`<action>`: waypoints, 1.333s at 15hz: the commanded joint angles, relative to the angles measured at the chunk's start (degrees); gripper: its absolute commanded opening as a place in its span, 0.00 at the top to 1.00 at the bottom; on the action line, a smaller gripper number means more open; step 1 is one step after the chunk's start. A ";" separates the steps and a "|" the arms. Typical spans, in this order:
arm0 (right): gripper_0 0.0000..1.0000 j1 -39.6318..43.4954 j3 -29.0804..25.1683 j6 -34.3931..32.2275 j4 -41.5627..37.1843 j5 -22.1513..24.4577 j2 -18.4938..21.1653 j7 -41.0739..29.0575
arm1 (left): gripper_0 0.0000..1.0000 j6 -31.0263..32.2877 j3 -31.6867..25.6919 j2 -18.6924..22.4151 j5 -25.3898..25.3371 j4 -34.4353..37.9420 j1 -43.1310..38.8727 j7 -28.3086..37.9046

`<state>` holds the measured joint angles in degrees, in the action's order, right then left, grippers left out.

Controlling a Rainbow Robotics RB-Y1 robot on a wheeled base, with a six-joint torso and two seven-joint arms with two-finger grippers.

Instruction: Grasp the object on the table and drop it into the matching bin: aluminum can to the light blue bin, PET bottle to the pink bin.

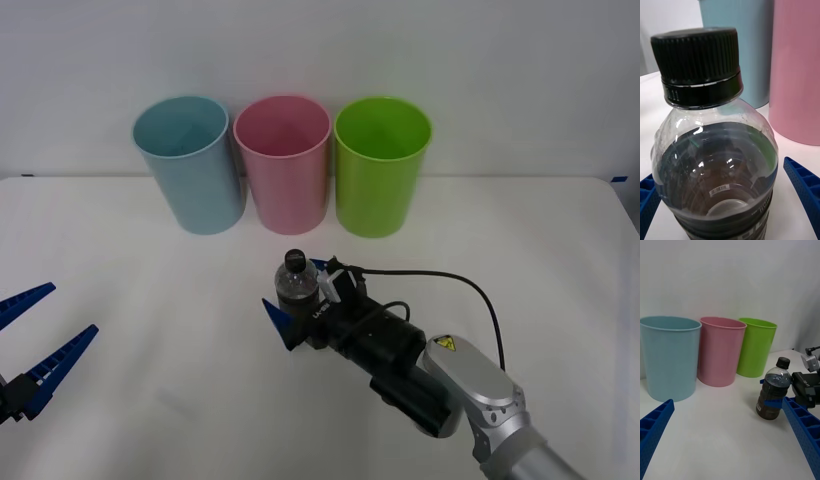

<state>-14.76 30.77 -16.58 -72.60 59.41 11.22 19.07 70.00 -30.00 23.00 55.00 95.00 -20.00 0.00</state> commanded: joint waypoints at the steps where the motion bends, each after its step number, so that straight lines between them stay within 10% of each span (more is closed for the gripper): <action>1: 0.00 -0.09 0.25 0.40 0.00 0.00 -0.23 0.00 | 0.00 0.00 0.00 0.00 0.00 0.00 0.00 0.00; 3: 0.00 -0.09 0.25 0.67 0.00 -0.09 -0.41 0.00 | 0.00 0.00 0.00 0.00 0.00 0.00 0.00 0.00; 4: 0.16 -0.09 0.43 0.76 0.00 -0.09 -0.49 0.00 | 0.00 0.00 0.00 0.00 0.00 0.00 0.00 0.00; 7: 1.00 -0.09 0.60 0.76 0.00 0.00 -0.49 0.00 | 0.00 0.00 0.00 0.00 0.00 0.00 0.00 0.00; 20: 1.00 -0.18 1.04 0.49 -1.94 0.00 -0.76 -0.17 | 0.00 0.00 0.00 0.00 0.00 0.00 0.00 0.00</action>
<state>-15.02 31.76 -16.05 -73.66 59.41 10.25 19.04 70.00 -30.00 23.00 55.00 95.00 -20.00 0.00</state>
